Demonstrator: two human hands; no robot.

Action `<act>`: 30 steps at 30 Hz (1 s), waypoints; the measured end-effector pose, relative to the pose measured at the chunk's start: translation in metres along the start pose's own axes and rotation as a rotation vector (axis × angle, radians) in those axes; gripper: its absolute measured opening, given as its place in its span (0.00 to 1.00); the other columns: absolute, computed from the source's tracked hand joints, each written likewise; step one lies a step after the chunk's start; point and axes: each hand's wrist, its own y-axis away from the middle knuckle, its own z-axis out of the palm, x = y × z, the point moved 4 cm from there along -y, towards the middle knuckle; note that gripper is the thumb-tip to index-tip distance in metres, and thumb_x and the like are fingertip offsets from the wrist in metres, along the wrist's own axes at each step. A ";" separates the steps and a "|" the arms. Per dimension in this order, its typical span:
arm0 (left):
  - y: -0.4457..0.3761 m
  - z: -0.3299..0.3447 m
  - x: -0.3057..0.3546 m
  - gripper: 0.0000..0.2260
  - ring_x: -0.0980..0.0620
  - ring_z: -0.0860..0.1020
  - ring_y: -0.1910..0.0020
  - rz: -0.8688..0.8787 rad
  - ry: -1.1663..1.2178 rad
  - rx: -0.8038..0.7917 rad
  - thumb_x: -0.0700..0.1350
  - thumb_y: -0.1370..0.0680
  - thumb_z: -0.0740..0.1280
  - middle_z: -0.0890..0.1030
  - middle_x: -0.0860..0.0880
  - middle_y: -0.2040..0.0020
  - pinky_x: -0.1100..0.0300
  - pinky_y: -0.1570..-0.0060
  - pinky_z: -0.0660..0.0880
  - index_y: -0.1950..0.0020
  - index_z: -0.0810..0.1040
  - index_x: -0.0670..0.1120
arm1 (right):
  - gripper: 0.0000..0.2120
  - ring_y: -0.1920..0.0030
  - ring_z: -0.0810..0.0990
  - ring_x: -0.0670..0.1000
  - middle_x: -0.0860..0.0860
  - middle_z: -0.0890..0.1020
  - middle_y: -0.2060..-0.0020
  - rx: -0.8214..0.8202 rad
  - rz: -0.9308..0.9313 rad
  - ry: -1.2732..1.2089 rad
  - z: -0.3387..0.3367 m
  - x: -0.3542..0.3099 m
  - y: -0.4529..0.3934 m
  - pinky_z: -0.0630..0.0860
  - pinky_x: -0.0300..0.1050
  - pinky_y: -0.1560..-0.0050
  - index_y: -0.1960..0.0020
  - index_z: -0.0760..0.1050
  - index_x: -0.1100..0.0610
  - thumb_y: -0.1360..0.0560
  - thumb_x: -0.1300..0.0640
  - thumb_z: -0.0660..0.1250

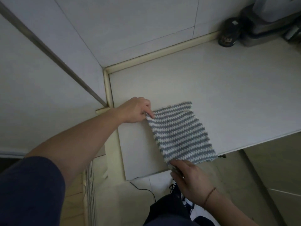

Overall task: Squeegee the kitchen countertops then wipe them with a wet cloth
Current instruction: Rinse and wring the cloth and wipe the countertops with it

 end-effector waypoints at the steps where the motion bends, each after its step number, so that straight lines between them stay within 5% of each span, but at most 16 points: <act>1: 0.008 0.001 -0.002 0.19 0.51 0.74 0.54 -0.027 0.006 0.008 0.36 0.31 0.64 0.79 0.50 0.54 0.52 0.53 0.73 0.48 0.85 0.55 | 0.16 0.58 0.77 0.50 0.48 0.80 0.57 -0.003 -0.020 0.004 0.003 -0.003 0.000 0.76 0.45 0.61 0.41 0.75 0.50 0.24 0.46 0.57; 11: 0.077 0.010 -0.020 0.19 0.54 0.73 0.54 -0.160 0.060 0.097 0.33 0.28 0.65 0.78 0.50 0.50 0.57 0.54 0.71 0.48 0.85 0.53 | 0.13 0.62 0.78 0.51 0.48 0.81 0.59 0.040 -0.146 0.004 0.041 -0.039 0.002 0.71 0.37 0.62 0.42 0.73 0.50 0.25 0.50 0.60; 23: 0.125 0.016 -0.077 0.17 0.55 0.73 0.54 0.019 0.123 0.369 0.31 0.30 0.67 0.76 0.47 0.51 0.61 0.55 0.71 0.46 0.84 0.46 | 0.10 0.63 0.72 0.43 0.44 0.78 0.64 0.107 -0.166 0.090 0.097 -0.088 -0.024 0.64 0.34 0.63 0.46 0.75 0.51 0.26 0.52 0.63; 27: 0.135 0.031 -0.083 0.22 0.52 0.71 0.46 0.047 -0.045 0.245 0.35 0.30 0.68 0.75 0.49 0.43 0.56 0.44 0.70 0.38 0.80 0.51 | 0.09 0.62 0.75 0.45 0.42 0.80 0.64 0.110 -0.199 0.140 0.106 -0.090 -0.024 0.71 0.37 0.61 0.50 0.79 0.50 0.24 0.46 0.64; 30: 0.139 0.041 -0.070 0.26 0.47 0.69 0.36 0.058 -0.076 0.202 0.36 0.30 0.65 0.73 0.48 0.35 0.49 0.35 0.66 0.32 0.75 0.50 | 0.11 0.59 0.76 0.49 0.46 0.81 0.61 0.317 -0.182 0.189 0.096 -0.088 -0.023 0.74 0.43 0.61 0.55 0.81 0.54 0.22 0.51 0.63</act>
